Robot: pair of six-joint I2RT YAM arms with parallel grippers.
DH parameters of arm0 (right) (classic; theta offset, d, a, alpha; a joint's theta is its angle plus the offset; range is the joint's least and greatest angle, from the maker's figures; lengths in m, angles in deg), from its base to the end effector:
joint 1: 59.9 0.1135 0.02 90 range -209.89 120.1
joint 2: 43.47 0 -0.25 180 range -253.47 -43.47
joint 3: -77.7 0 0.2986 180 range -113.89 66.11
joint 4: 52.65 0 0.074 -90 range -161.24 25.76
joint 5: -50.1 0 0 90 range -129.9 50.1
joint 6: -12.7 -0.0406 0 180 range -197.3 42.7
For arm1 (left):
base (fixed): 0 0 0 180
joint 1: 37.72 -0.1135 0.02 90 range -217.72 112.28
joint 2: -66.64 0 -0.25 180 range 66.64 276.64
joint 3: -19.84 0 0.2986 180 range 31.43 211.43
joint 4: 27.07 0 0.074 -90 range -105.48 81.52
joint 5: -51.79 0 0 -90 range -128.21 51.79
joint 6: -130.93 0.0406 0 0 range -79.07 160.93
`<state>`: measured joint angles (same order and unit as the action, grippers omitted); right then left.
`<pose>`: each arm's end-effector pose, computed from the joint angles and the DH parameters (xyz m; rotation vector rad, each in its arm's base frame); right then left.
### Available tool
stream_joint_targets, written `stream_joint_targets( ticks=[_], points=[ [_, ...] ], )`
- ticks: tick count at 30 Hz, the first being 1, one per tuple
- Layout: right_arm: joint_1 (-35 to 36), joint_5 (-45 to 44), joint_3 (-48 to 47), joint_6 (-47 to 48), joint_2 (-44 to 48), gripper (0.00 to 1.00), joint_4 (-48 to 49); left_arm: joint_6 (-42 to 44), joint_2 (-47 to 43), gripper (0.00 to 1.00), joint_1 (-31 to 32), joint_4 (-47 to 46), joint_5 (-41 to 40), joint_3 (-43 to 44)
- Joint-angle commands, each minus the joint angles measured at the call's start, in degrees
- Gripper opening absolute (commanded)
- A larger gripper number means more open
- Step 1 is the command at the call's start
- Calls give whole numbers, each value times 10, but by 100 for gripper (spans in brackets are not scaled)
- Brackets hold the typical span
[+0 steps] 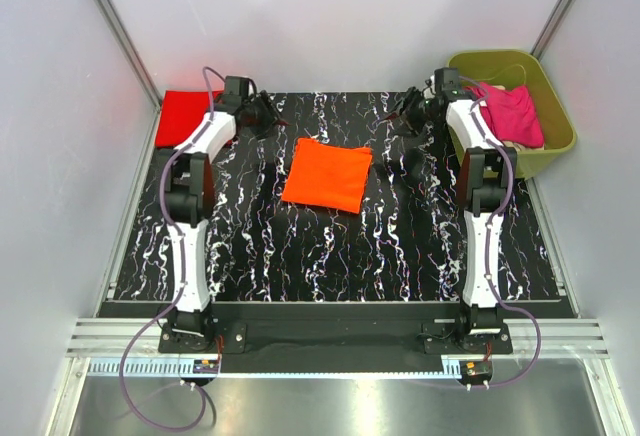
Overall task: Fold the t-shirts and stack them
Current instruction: Fold the tshirt
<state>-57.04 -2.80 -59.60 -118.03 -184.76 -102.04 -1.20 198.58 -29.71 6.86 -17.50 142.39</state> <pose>0.5745 0.0532 0.1637 0.5630 2.5188 1.1144 0.5557 -0.0927 0.1739 -0.5271 2.3675 -0.8423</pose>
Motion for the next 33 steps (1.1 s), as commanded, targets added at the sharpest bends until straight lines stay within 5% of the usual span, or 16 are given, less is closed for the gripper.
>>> stream_joint_targets(
  ticks=[1,5,20,28,33],
  points=[
    [9,40,-61,86,12,63,-74,76,-116,57,0,-11,1,-50],
    [18,55,22,125,55,68,-70,131,-105,65,0,-21,95,-72],
    [54,101,310,107,153,79,85,180,-128,73,13,-11,125,-215],
    [85,116,336,86,136,77,121,170,-151,65,26,-24,163,-313],
    [92,139,386,54,146,67,171,138,-202,61,46,-76,194,-414]
  ],
)
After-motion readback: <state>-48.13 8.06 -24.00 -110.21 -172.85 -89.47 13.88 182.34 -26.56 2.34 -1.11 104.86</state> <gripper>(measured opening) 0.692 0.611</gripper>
